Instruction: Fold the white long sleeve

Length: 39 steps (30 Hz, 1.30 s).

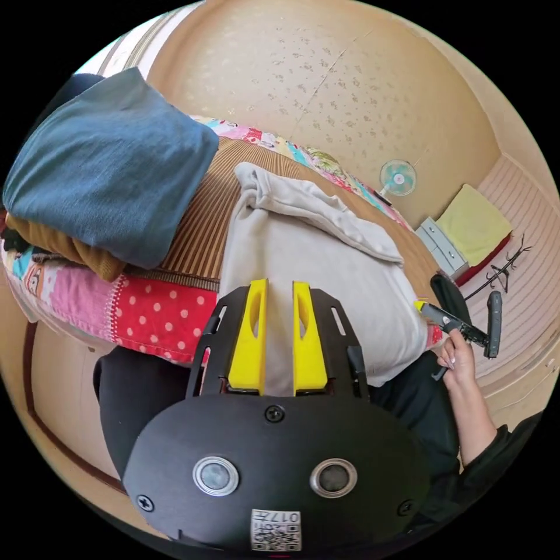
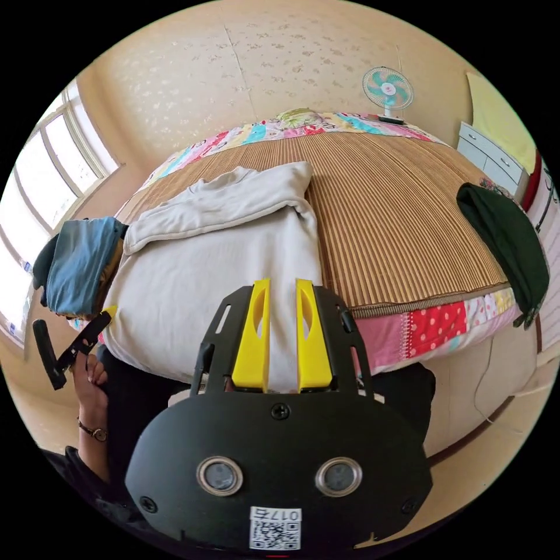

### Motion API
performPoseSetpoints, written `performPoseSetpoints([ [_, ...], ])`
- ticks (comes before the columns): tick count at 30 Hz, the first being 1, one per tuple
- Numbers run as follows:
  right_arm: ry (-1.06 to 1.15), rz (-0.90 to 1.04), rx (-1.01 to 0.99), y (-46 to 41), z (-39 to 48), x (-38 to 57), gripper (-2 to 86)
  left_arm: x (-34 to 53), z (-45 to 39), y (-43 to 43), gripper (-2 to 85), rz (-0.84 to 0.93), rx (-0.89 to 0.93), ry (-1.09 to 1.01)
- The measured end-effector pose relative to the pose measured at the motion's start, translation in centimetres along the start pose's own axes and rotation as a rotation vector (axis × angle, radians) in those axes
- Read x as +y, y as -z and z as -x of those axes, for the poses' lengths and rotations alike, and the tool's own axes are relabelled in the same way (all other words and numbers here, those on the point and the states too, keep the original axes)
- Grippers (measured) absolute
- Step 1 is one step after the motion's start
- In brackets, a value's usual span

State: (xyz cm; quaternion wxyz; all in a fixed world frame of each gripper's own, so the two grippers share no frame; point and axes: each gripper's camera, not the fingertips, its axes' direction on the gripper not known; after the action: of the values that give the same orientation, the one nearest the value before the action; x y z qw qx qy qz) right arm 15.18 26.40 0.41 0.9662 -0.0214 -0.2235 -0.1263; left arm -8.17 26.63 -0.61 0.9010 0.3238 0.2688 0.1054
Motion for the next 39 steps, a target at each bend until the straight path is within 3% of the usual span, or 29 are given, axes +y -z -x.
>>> performPoseSetpoints([
  [4,-0.003,-0.02,0.111,-2.4,2.8,-1.6,3.6,-4.1,-3.8,-2.9,5.1,0.15,-0.148,0.038],
  [9,0.058,0.049,0.169,-6.1,5.4,-7.1,2.9,-10.2,-6.1,-7.1,4.3,0.241,-0.188,-0.012],
  [15,0.049,0.046,0.133,-10.0,5.6,-13.2,2.9,-16.4,-4.7,-12.1,3.0,0.182,-0.031,0.085],
  [21,0.041,0.034,0.093,-12.4,5.3,-16.9,2.6,-19.4,-5.9,-14.0,2.5,0.151,-0.068,0.069],
  [24,0.061,0.02,0.141,-12.6,6.0,-16.7,2.5,-17.9,-6.5,-12.0,2.4,0.102,-0.085,0.099],
  [28,0.065,0.012,0.151,-12.6,6.0,-16.8,2.5,-11.2,-5.9,-2.6,0.0,-0.248,0.002,0.12],
  [35,0.053,0.007,0.119,-11.9,4.6,-17.4,2.6,-1.2,-1.1,7.2,7.4,-0.257,-0.021,0.172],
  [39,0.081,0.008,0.192,-11.5,5.0,-17.8,2.8,0.9,2.2,6.4,10.0,-0.054,0.017,0.226],
])
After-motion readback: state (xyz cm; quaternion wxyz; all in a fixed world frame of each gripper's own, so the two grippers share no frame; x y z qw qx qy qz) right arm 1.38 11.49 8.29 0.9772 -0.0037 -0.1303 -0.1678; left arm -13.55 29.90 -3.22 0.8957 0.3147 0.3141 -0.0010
